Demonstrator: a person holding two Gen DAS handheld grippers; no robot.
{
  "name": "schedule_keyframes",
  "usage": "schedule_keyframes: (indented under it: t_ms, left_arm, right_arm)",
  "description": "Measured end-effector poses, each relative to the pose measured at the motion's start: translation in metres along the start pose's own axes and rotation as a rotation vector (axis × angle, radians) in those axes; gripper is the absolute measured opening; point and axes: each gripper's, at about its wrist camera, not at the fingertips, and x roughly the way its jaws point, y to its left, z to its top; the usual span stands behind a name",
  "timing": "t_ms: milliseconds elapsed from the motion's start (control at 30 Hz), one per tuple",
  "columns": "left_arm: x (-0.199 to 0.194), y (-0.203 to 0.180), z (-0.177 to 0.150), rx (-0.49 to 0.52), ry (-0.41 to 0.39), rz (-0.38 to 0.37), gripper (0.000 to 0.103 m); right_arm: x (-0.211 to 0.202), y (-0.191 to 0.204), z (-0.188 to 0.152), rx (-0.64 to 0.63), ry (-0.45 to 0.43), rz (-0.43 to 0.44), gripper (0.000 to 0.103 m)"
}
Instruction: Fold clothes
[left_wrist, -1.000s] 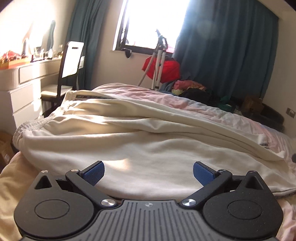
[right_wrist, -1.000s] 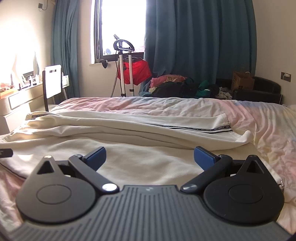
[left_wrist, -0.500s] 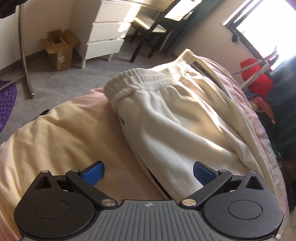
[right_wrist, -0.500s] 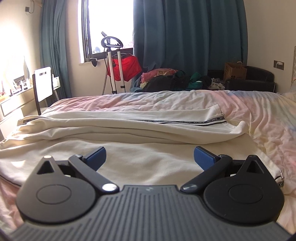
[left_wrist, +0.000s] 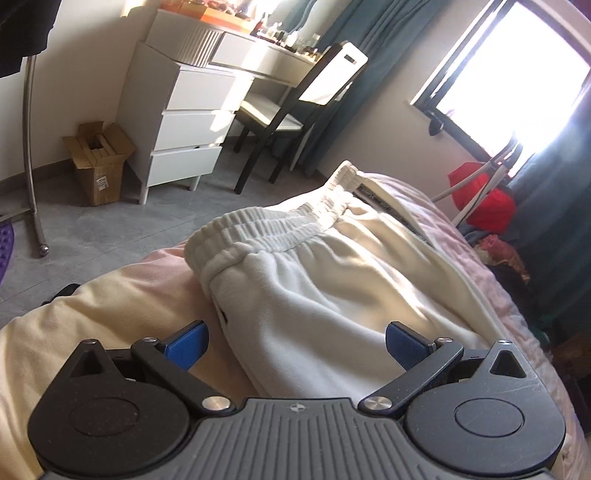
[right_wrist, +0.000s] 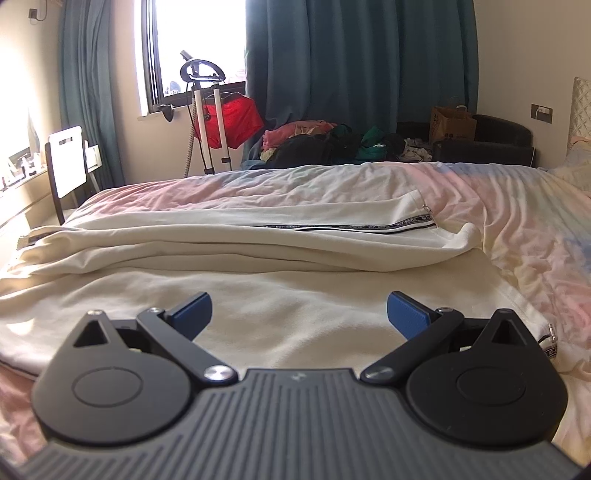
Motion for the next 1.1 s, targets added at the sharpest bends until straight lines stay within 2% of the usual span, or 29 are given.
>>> schedule_keyframes:
  t_ms: [67,100,233,400,500,700,733,833,900,967,1000,1100]
  left_arm:
    - [-0.003,-0.001,0.001,-0.011,-0.021,-0.044,0.103]
    - [0.000,0.002,0.001,-0.032,-0.007,-0.047,0.103]
    - [0.014,0.018,0.001,-0.136,0.085,-0.017,0.103]
    - [0.030,0.031,-0.001,-0.247,0.141,0.018,0.103]
    - [0.030,0.028,0.001,-0.306,0.123,-0.082,0.103]
    - [0.015,0.022,0.003,-0.346,0.008,-0.304,0.103]
    - [0.015,0.022,0.003,-0.350,0.002,-0.320,0.103]
    - [0.034,0.023,0.001,-0.355,0.082,-0.222,0.103]
    - [0.048,0.029,-0.001,-0.391,0.141,-0.193,0.099]
    - [0.054,0.027,-0.001,-0.384,0.161,-0.163,0.096]
    - [0.053,0.025,-0.001,-0.373,0.156,-0.153,0.092]
    - [0.048,0.020,-0.002,-0.340,0.136,-0.136,0.073]
  right_arm:
    - [0.000,-0.001,0.000,0.000,0.003,-0.021,0.103]
    - [0.000,-0.001,0.000,0.002,0.007,-0.035,0.103]
    - [0.003,-0.008,-0.001,0.029,0.027,-0.060,0.103]
    - [0.004,-0.011,-0.001,0.050,0.034,-0.046,0.103]
    - [0.006,-0.010,-0.002,0.043,0.042,-0.046,0.103]
    - [0.008,-0.011,-0.002,0.058,0.056,-0.048,0.103]
    - [0.008,-0.012,-0.002,0.068,0.055,-0.043,0.103]
    - [0.009,-0.014,-0.002,0.084,0.058,-0.036,0.103]
    - [0.010,-0.014,-0.002,0.087,0.062,-0.040,0.103]
    - [0.011,-0.015,-0.003,0.087,0.070,-0.046,0.103]
    - [0.012,-0.016,-0.003,0.090,0.072,-0.044,0.103]
    - [0.011,-0.020,-0.002,0.108,0.063,-0.030,0.103]
